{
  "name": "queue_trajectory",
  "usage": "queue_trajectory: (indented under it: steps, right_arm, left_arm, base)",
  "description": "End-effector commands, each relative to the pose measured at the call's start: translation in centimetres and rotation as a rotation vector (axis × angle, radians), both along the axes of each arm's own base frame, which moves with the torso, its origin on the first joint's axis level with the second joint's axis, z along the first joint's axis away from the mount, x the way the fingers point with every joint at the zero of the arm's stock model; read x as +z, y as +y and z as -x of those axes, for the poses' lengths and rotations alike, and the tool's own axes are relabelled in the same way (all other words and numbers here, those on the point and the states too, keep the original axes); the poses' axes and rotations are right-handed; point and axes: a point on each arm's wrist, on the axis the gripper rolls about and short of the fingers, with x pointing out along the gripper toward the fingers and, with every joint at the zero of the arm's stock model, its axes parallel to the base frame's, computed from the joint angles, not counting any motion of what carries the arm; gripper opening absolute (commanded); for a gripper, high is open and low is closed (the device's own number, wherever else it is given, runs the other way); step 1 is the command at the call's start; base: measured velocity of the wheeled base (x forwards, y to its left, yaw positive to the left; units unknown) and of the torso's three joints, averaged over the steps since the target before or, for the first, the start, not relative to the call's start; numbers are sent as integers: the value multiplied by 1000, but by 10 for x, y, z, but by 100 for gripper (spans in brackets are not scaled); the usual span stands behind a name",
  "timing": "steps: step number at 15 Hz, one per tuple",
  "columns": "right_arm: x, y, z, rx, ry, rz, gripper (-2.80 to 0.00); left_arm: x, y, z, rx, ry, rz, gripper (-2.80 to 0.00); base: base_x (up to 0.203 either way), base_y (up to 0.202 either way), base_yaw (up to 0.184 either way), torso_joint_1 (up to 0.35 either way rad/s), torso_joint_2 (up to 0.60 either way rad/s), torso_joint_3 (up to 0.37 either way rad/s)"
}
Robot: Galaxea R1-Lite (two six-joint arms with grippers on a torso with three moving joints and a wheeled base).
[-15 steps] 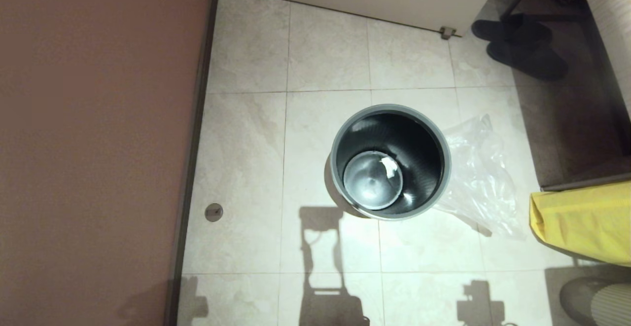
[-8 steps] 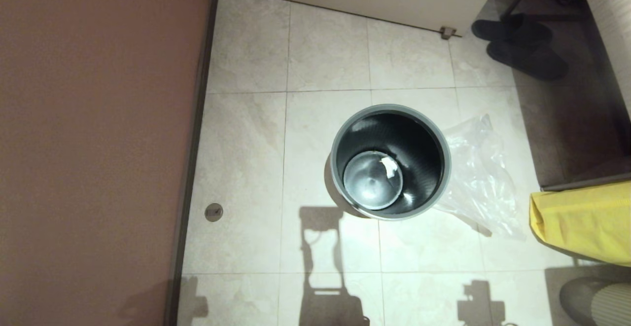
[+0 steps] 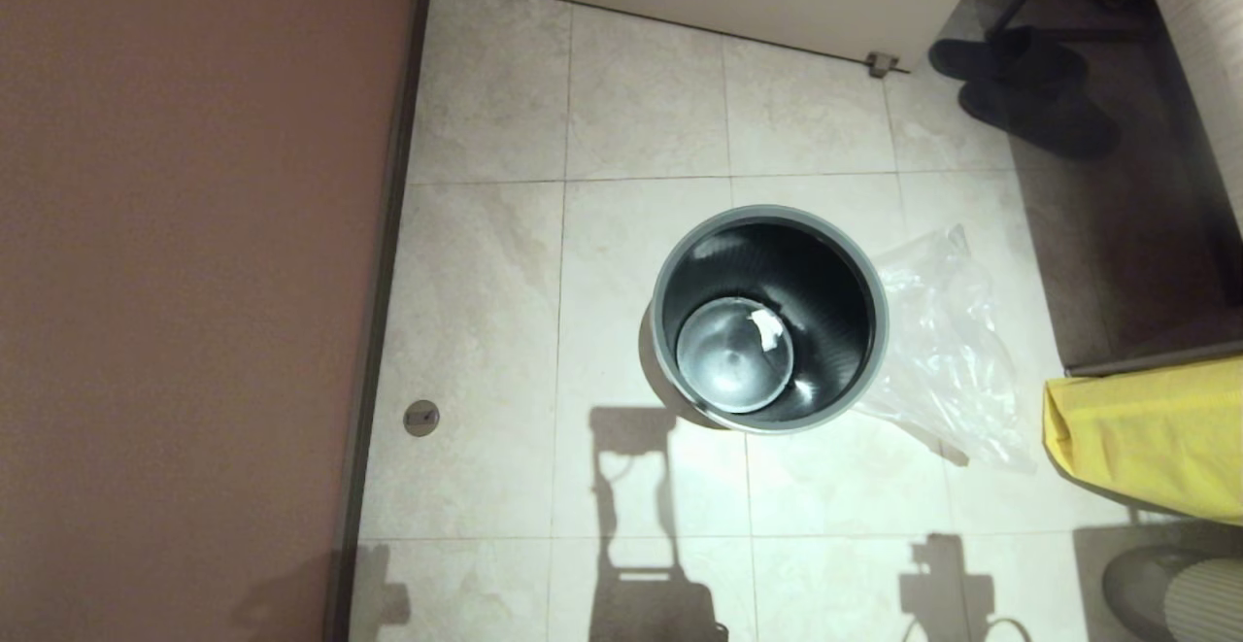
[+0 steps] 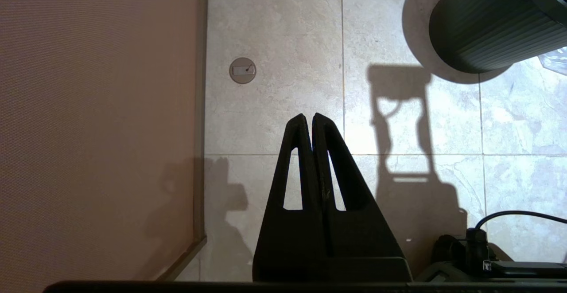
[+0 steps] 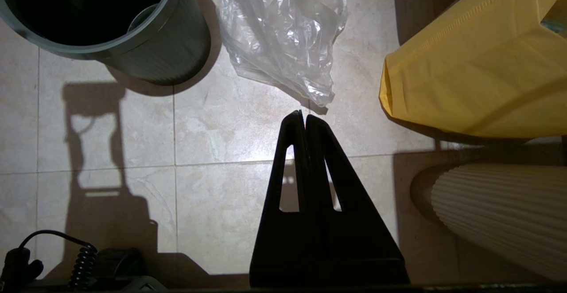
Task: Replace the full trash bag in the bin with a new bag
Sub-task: Pick up the trash bag
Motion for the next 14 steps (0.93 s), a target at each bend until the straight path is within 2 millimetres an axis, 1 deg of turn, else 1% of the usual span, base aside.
queue_trajectory:
  steps: [1, 4, 5, 7, 9, 11, 14]
  right_arm:
    - [17, 0, -9, 0, 61, 1, -280]
    - [48, 0, -28, 1, 128, 32, -280]
    - [60, 0, -39, 2, 158, 41, -280]
    - [79, 0, -61, 7, 216, 70, -280]
    - [88, 0, -86, 18, 287, 117, -280]
    - [96, 1, -119, 33, 359, 137, -280]
    - [99, 2, -177, 82, 411, 139, -280]
  left_arm:
    - [0, 0, 0, 0, 2, 0, -280]
    - [0, 0, 0, 2, 2, 0, -280]
    - [0, 0, 0, 1, 2, 0, -280]
    - [0, 0, 0, 1, 2, 0, -280]
    - [0, 0, 0, 0, 2, 0, -280]
    - [0, 0, 0, 2, 2, 0, -280]
    - [0, 0, 0, 2, 2, 0, -280]
  base:
    - [0, 0, 0, 0, 0, 0]
    - [0, 0, 0, 0, 0, 0]
    - [0, 0, 0, 0, 0, 0]
    - [0, 0, 0, 0, 0, 0]
    - [0, 0, 0, 0, 0, 0]
    - [0, 0, 0, 0, 0, 0]
    - [0, 0, 0, 0, 0, 0]
